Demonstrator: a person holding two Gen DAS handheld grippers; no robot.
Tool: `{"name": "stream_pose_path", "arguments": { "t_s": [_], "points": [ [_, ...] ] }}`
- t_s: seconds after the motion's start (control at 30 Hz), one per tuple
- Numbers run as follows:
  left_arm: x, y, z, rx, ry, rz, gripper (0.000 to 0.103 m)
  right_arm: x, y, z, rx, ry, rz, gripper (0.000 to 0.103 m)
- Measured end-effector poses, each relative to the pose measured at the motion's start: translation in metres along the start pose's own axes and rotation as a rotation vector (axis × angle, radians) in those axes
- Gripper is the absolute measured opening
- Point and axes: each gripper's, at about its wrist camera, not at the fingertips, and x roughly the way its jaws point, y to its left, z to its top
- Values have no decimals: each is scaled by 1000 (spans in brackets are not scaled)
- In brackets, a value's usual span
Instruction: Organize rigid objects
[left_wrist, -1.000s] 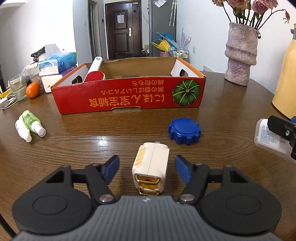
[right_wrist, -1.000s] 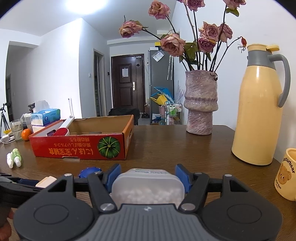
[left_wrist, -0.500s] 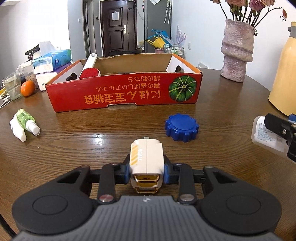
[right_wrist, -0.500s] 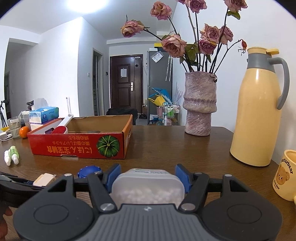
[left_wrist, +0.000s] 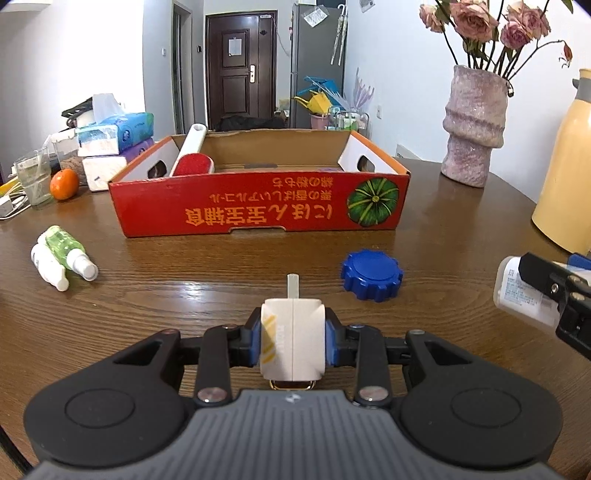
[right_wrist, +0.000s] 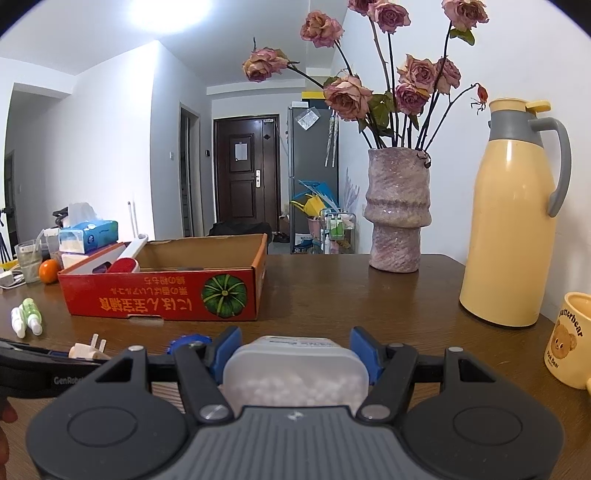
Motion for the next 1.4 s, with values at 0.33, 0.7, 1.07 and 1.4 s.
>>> {"name": "stream_pose_path", "arguments": {
  "t_s": [0.33, 0.7, 1.07, 1.4],
  "points": [
    [-19, 22, 4, -23, -50, -21, 32, -7, 25, 0, 14, -21, 10, 64],
    [-33, 56, 14, -58, -94, -24, 32, -7, 58, 7, 29, -44, 23, 64],
    [-40, 85, 35, -82, -132, -11, 32, -1, 89, 26, 6, -82, 37, 64],
    [-37, 100, 59, -103, -156, -3, 32, 10, 110, 41, -4, -101, 46, 64]
  ]
}}
